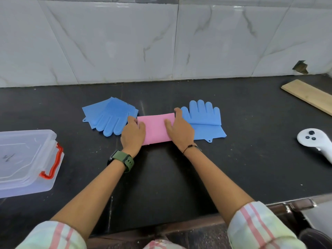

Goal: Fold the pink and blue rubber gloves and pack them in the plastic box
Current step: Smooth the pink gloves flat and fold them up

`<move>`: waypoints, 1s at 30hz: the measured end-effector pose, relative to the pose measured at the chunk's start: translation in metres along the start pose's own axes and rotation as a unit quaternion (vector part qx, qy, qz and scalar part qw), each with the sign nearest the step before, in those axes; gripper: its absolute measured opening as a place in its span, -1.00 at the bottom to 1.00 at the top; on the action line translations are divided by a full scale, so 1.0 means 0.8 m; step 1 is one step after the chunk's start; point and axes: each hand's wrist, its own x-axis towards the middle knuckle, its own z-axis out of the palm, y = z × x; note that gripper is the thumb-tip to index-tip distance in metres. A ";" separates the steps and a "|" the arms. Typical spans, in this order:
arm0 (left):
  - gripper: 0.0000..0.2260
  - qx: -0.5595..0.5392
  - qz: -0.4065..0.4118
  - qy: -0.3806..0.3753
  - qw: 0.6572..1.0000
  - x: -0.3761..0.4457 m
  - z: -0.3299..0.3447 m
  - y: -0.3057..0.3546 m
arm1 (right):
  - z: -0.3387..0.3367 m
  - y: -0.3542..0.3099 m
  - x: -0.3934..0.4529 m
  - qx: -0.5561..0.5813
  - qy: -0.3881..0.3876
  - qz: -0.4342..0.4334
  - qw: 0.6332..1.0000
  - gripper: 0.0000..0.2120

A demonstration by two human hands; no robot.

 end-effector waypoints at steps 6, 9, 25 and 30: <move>-0.63 0.285 0.197 0.048 0.937 -0.001 0.008 0.011 | 0.006 -0.008 0.002 -0.198 -0.028 -0.161 0.967 -0.57; -0.63 0.258 0.255 -0.048 0.931 0.009 0.019 0.006 | 0.007 -0.002 0.007 -0.169 -0.089 -0.205 0.960 -0.57; -0.59 0.216 0.192 -0.189 0.939 0.037 0.023 0.012 | 0.020 -0.012 -0.002 -0.137 -0.087 -0.035 0.986 -0.59; -0.68 0.173 0.144 -0.212 0.951 0.039 0.022 0.037 | 0.022 -0.019 -0.007 -0.143 -0.074 0.038 0.986 -0.55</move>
